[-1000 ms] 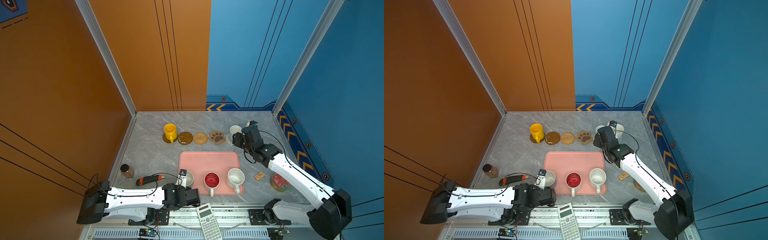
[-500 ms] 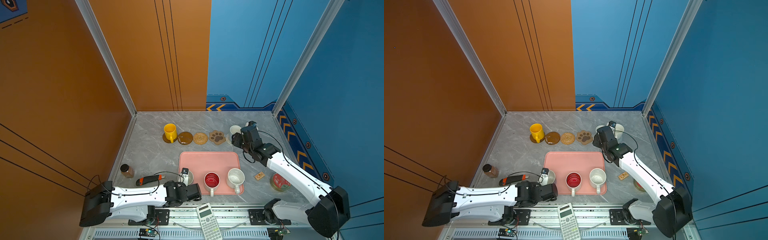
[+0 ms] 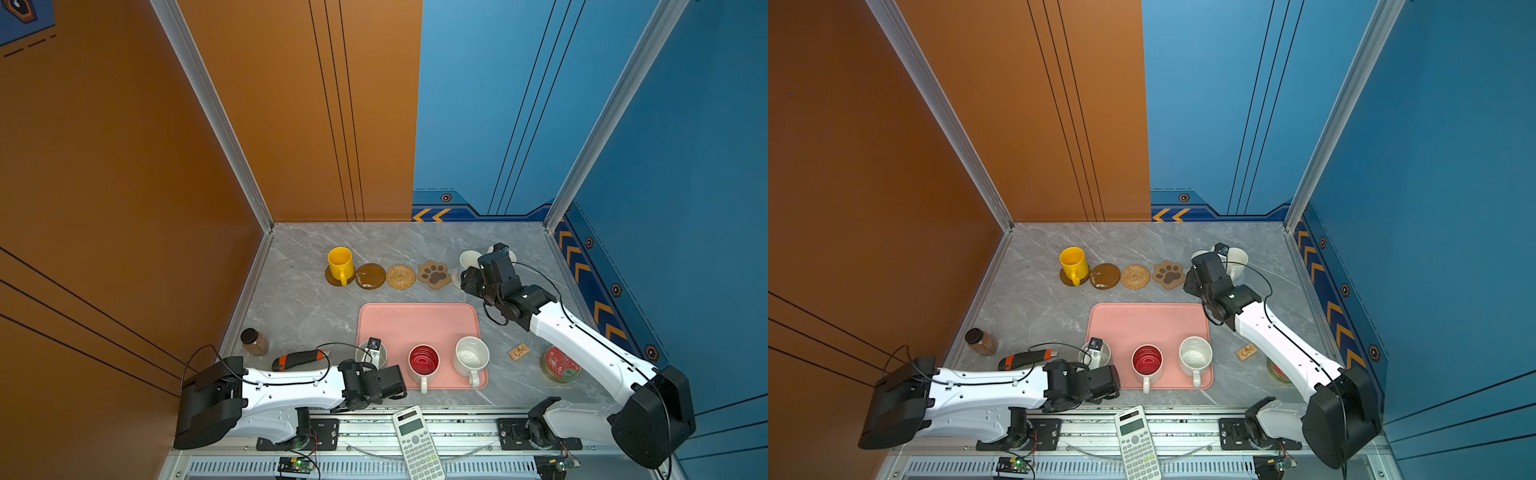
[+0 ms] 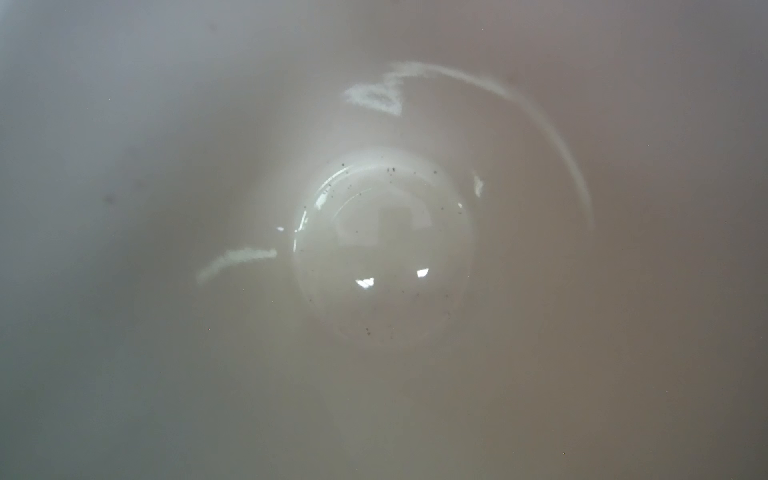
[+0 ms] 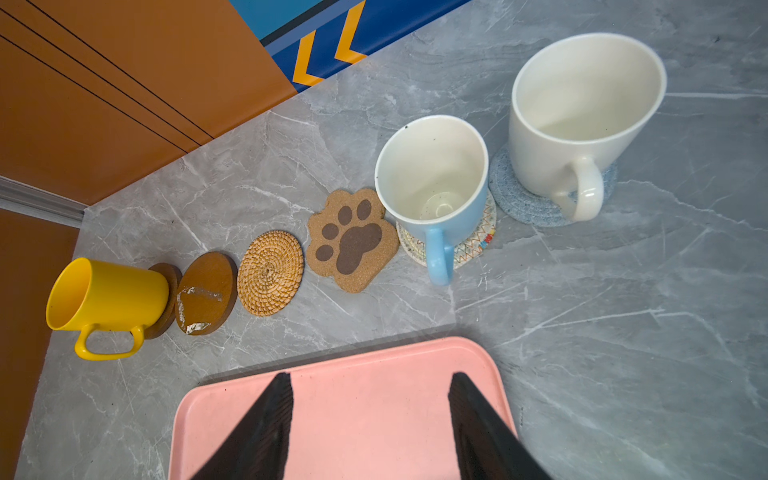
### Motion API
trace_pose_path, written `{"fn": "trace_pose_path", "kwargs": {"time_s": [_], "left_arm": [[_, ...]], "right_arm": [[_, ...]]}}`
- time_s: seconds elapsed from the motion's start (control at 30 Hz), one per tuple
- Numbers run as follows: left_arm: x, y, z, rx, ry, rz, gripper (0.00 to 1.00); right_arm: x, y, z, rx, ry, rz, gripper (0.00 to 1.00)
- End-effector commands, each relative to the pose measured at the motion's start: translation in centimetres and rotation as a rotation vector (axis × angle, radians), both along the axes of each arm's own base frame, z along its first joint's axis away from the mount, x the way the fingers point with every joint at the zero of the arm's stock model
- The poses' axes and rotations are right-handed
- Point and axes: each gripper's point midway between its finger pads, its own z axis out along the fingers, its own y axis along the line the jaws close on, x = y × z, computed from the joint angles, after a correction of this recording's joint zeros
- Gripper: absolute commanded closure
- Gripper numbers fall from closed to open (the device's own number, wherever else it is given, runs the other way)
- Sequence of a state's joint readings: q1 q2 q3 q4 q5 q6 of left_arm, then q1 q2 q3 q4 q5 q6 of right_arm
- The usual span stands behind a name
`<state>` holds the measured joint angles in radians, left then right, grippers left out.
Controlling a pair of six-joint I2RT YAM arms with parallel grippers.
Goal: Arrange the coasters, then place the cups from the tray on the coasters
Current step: 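Lower the left gripper onto the rim of the white purple-handled mug, then close the left gripper on the purple-handled mug rim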
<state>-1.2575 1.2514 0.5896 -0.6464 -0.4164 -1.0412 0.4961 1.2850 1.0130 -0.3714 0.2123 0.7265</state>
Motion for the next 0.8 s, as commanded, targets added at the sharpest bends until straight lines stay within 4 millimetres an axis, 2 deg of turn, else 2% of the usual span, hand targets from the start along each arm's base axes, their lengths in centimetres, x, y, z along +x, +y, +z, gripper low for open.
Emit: {"fn": "trace_pose_path", "kwargs": {"time_s": [0.0,0.2,0.43,0.77], "left_arm": [[0.1,-0.3,0.1,0.001,0.013,0.001,0.59],[0.3,-0.3,0.2,-0.004,0.011,0.004,0.72],[0.4,-0.2,0.4,-0.016,0.009,0.010,0.98],[0.6,-0.5,1.4,-0.066,-0.001,0.021,1.00]], "right_arm": [[0.6,0.2,0.8,0.020,-0.022,-0.004,0.41],[0.6,0.2,0.6,0.017,-0.018,-0.007,0.41],[0.7,0.3,0.5,0.017,-0.015,-0.004,0.41],[0.7,0.3,0.6,0.016,-0.016,0.000,0.41]]}}
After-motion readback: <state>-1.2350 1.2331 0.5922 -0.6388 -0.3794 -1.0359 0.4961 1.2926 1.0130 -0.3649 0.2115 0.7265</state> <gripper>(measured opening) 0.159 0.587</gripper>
